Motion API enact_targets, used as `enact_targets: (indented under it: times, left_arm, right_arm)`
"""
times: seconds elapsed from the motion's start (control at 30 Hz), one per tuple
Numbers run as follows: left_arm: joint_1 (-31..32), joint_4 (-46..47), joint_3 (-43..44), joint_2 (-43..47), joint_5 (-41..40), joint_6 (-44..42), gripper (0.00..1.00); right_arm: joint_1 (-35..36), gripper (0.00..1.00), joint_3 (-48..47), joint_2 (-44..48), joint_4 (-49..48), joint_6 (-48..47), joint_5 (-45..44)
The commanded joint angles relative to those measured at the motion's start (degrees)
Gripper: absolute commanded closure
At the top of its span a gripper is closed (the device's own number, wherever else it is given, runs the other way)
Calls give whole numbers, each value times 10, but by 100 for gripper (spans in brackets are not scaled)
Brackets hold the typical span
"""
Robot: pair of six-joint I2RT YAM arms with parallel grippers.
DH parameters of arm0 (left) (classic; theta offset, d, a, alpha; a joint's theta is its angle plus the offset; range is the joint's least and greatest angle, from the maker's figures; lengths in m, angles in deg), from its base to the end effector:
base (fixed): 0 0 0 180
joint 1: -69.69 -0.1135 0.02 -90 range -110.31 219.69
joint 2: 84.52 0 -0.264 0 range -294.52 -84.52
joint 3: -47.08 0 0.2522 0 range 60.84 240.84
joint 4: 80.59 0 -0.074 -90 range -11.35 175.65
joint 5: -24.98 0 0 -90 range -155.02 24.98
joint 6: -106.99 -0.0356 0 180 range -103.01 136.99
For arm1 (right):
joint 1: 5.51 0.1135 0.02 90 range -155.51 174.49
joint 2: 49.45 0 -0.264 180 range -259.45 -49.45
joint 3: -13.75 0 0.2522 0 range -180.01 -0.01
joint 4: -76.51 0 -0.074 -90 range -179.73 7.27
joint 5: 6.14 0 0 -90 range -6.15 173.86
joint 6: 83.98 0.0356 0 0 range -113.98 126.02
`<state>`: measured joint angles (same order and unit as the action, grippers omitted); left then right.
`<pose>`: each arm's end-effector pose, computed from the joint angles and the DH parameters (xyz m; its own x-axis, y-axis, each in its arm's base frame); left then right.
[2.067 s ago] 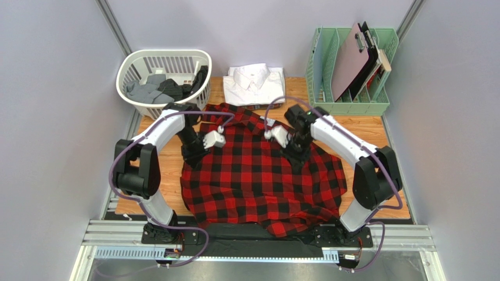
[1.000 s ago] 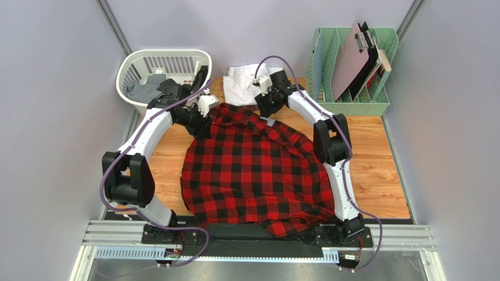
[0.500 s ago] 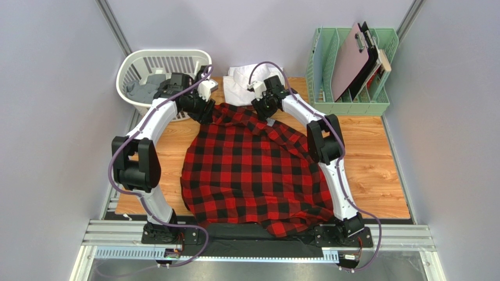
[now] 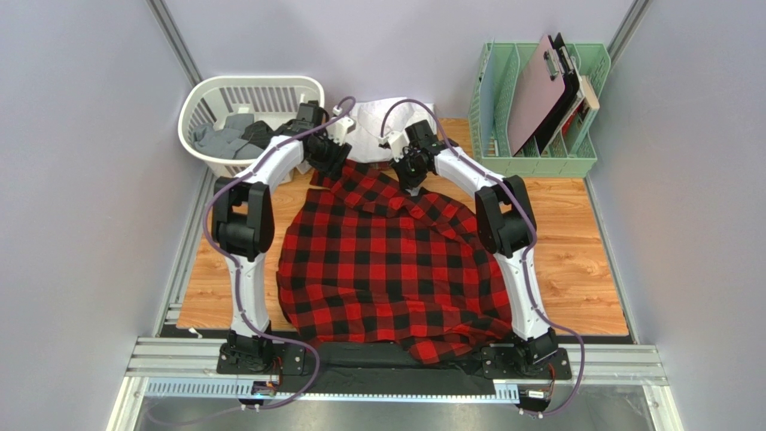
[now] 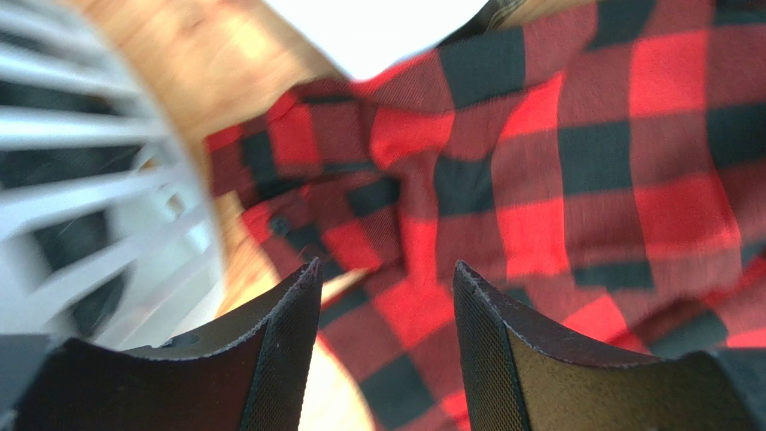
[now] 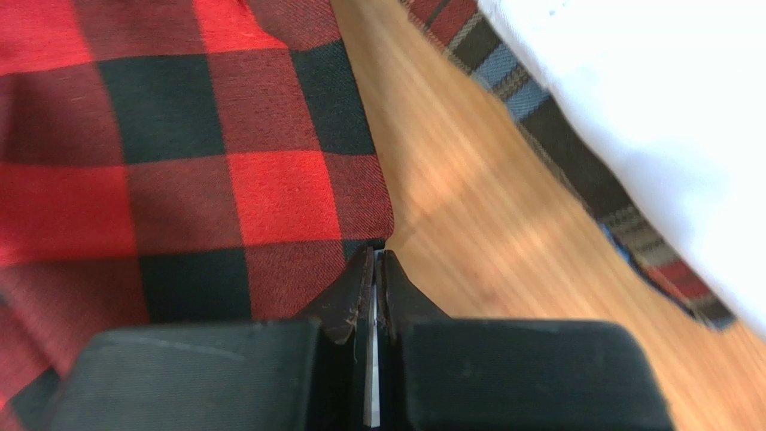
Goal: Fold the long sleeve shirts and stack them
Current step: Fold the shirt
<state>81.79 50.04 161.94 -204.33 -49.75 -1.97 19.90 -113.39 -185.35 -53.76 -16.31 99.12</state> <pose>0.4534 -0.1068 0.2328 -0.6366 0.4570 -0.6211 0.5914 0.8063 -0.0128 0.4616 0.2296 0.1664 -0.5078 -0.6470 -0.5687 -0.7904 0.6125 0.0090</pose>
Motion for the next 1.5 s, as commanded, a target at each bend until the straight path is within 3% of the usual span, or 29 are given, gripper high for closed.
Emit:
enact_targets:
  times: [0.0, 0.13, 0.3, 0.5, 0.57, 0.67, 0.8, 1.03, 1.3, 1.47]
  left_arm:
    - [21, 14, 63, -44, -37, 26, 38]
    - [23, -18, 116, -104, -39, 32, 39]
    - [25, -52, 160, -140, -42, 15, 51]
    - [25, -104, 207, -167, -2, 2, 81]
    - [25, -104, 203, -160, 14, -2, 100]
    - [23, -86, 183, -127, 48, -1, 100]
    - [21, -26, 126, -6, 119, 8, 100]
    - [46, -15, 44, 150, 251, 8, 100]
    - [99, -36, 24, 222, 265, -26, 100]
    - [151, -70, -12, 266, 291, -112, 100]
  right_arm:
    - [-4, 100, 15, 71, -19, 10, 19]
    - [-4, 100, 13, 78, -7, 12, 23]
    - [-10, 100, 14, 99, -4, 20, 37]
    - [-16, 100, 15, 121, -4, 35, 63]
    - [-18, 100, 16, 127, -3, 37, 71]
    - [-19, 100, 19, 134, 1, 35, 68]
    - [-31, 100, 26, 154, 7, 35, 71]
    - [-51, 100, 7, 170, 16, 31, 65]
    - [-79, 100, 28, 234, 27, 34, 74]
    - [-101, 100, 90, 311, 29, 33, 99]
